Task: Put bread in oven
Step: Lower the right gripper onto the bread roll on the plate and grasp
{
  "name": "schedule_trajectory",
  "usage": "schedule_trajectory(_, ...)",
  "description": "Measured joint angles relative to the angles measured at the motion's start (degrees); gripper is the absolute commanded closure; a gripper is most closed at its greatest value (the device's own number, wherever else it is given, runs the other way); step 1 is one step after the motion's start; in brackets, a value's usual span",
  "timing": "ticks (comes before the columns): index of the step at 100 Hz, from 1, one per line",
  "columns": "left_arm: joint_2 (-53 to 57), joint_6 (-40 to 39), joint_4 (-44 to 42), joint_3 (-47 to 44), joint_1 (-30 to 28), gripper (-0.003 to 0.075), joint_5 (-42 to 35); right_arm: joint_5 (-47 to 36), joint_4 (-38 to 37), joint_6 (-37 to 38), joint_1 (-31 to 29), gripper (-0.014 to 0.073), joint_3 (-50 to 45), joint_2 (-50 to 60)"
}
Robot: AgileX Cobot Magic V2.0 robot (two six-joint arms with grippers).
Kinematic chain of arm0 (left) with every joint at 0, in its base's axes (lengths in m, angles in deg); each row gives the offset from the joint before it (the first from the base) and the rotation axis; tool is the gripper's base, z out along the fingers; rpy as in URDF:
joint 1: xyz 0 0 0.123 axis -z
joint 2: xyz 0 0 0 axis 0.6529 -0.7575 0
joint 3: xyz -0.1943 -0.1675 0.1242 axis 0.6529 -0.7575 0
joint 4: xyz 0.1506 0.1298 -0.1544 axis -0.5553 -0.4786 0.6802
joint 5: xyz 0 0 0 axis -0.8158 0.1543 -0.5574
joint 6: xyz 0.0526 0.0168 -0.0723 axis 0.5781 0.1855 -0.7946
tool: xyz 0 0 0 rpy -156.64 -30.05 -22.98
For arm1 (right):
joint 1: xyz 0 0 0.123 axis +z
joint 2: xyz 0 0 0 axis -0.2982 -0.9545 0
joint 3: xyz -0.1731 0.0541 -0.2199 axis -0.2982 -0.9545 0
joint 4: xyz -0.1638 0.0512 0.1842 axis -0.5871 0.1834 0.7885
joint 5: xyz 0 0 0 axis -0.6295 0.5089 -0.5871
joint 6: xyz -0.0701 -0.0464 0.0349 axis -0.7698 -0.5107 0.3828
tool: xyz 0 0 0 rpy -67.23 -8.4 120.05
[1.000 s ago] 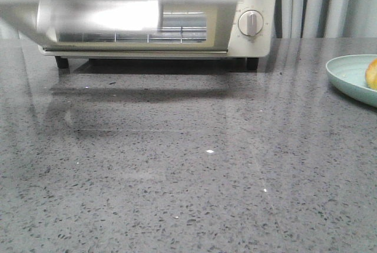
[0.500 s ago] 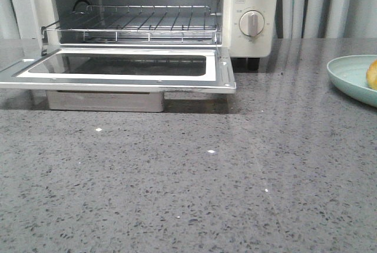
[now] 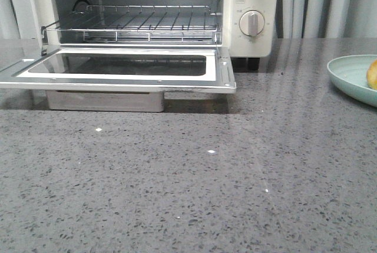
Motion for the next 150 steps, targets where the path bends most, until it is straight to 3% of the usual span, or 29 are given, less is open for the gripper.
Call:
schedule_trajectory(10, 0.00, 0.00, -0.09, 0.00, -0.22, 0.0742, 0.94, -2.63, 0.00, -0.12, 0.00, 0.0227, 0.00, -3.25)
schedule_trajectory(69, -0.10, -0.10, -0.46, 0.00, -0.22, 0.0742, 1.38, -18.09, -11.00, -0.51, 0.00, 0.0232, 0.00, -14.35)
schedule_trajectory(109, -0.10, -0.10, -0.46, 0.00, -0.22, 0.0742, 1.48, -20.44, -13.56, -0.60, -0.23, 0.0238, 0.08, -20.47)
schedule_trajectory(121, -0.10, -0.10, -0.46, 0.00, -0.22, 0.0742, 1.48, -20.66, -13.69, -0.60, -0.46, 0.0372, 0.22, -20.96)
schedule_trajectory(133, -0.10, -0.10, -0.46, 0.00, -0.22, 0.0742, 1.48, -20.66, -13.94, -0.60, -0.48, 0.0662, 0.35, -20.96)
schedule_trajectory(150, -0.10, -0.10, -0.46, 0.00, -0.22, 0.0742, 1.48, -20.66, -13.94, -0.60, -0.48, 0.0662, 0.35, -20.98)
